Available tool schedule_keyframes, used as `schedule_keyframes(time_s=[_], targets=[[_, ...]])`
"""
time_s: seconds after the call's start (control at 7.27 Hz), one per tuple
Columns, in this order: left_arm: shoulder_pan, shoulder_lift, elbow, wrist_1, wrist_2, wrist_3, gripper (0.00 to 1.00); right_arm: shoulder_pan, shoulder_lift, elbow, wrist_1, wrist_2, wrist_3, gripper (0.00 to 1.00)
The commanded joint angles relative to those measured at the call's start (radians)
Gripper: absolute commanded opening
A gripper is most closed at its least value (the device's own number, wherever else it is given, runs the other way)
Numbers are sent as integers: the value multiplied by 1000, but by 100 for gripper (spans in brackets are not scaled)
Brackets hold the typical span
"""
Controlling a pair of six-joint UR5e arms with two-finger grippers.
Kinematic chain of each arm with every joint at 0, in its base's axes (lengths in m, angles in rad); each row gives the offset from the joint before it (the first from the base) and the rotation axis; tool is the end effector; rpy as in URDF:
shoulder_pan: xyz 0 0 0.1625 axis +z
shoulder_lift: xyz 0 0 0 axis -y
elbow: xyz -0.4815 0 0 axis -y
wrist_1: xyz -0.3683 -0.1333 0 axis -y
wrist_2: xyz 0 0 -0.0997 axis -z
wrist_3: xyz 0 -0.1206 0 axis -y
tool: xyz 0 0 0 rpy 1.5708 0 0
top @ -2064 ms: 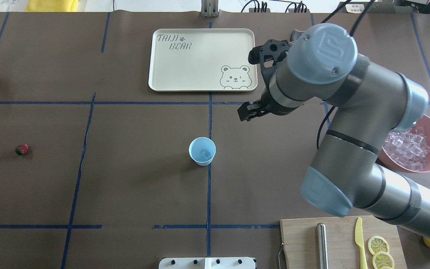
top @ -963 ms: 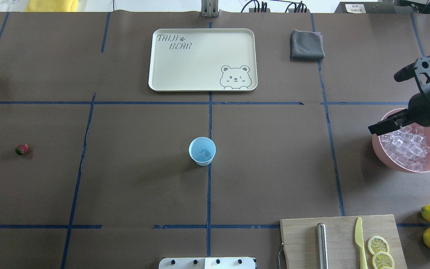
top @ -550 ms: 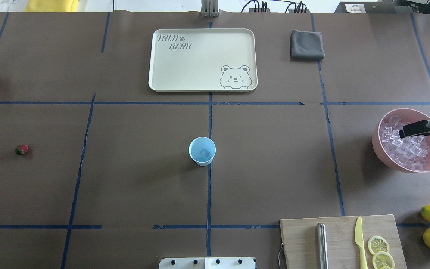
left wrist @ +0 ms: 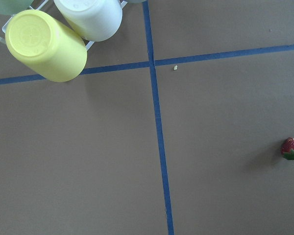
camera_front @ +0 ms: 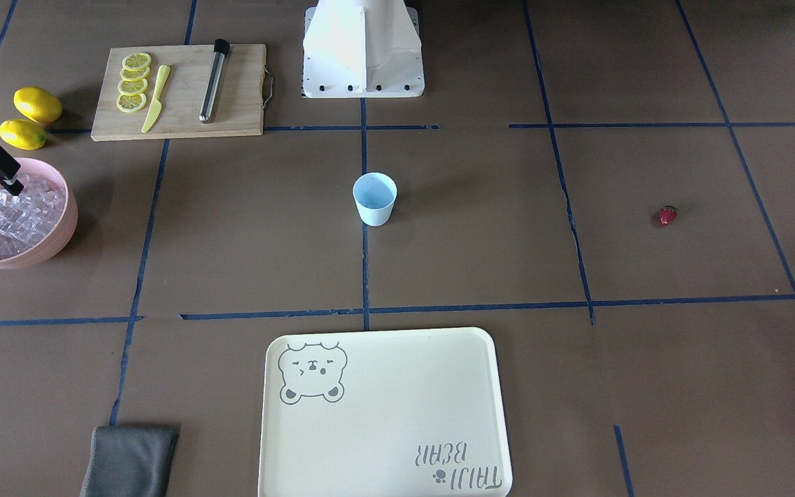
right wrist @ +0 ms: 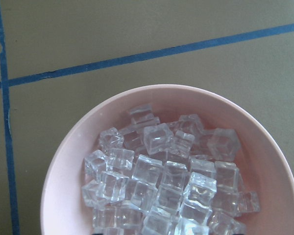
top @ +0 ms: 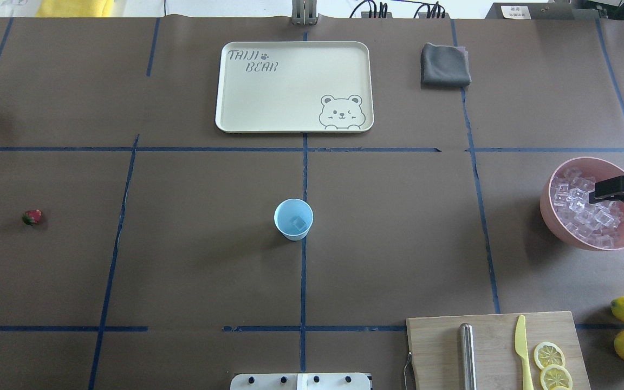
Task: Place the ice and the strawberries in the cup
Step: 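Lower the right gripper into the bowl and grasp another ice cube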
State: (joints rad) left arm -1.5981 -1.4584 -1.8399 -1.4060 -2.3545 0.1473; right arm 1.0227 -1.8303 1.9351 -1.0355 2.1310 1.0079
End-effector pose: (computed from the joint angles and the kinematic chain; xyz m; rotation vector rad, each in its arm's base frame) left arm -0.0593 -0.4073 0.6697 0.0607 0.7818 0.1106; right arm -0.1409 -0.3636 0.6117 0.0644 -0.8237 0.2542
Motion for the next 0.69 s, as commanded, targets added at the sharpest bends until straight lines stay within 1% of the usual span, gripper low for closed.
schedule_keyframes(time_s=[0.0, 0.28, 0.55], targets=[[1, 0, -4, 1, 0, 0, 100, -1, -10, -14, 12, 0, 41, 88], [1, 0, -7, 1, 0, 0, 100, -18, -9, -27, 12, -2, 40, 84], [1, 0, -9, -1, 0, 0, 100, -44, -7, -36, 12, -5, 41, 75]])
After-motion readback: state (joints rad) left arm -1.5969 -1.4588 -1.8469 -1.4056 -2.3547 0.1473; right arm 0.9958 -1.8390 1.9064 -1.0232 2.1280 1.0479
